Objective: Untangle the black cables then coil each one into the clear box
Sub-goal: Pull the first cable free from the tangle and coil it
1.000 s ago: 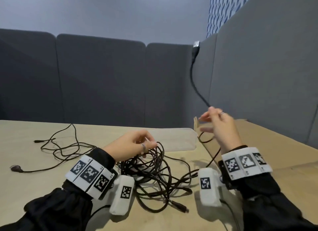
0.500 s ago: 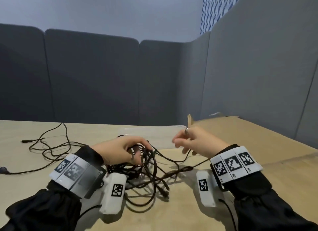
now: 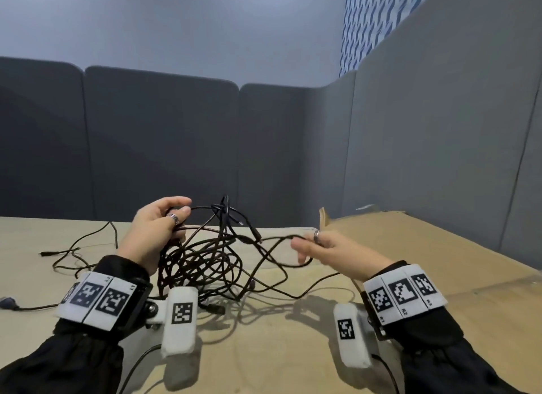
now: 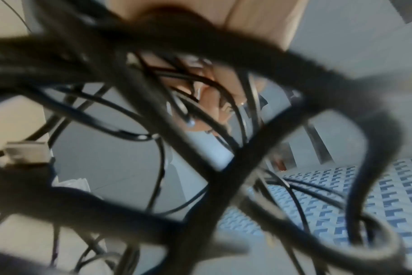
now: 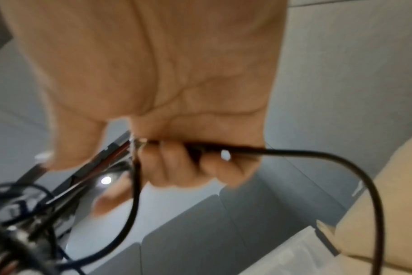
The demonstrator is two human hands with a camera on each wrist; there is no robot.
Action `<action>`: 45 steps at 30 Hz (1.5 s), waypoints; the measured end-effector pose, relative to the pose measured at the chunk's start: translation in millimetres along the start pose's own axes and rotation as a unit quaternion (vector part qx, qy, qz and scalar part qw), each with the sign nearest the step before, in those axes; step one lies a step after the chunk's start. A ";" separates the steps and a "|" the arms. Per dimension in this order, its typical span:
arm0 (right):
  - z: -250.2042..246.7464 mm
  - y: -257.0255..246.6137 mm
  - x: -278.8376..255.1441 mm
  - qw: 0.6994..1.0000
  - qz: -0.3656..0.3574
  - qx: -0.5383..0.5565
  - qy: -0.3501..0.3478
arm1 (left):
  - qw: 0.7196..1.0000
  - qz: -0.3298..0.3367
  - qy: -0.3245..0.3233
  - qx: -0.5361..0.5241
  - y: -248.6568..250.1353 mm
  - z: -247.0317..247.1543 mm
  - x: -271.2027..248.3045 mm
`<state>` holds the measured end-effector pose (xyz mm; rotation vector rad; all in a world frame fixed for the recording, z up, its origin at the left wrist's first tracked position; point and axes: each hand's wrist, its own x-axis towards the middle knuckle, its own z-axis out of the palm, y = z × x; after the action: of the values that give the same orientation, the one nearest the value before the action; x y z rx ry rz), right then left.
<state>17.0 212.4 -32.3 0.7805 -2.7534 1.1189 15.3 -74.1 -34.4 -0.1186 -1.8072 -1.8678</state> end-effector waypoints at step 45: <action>16.5 -25.2 29.0 0.987 -0.053 -0.150 -0.035 | 0.972 0.123 -0.031 -0.200 32.9 23.6 -26.5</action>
<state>6.0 173.7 -21.2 0.9245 -2.8029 0.6468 45.0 -42.2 -13.4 -0.5262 -1.3570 -2.0352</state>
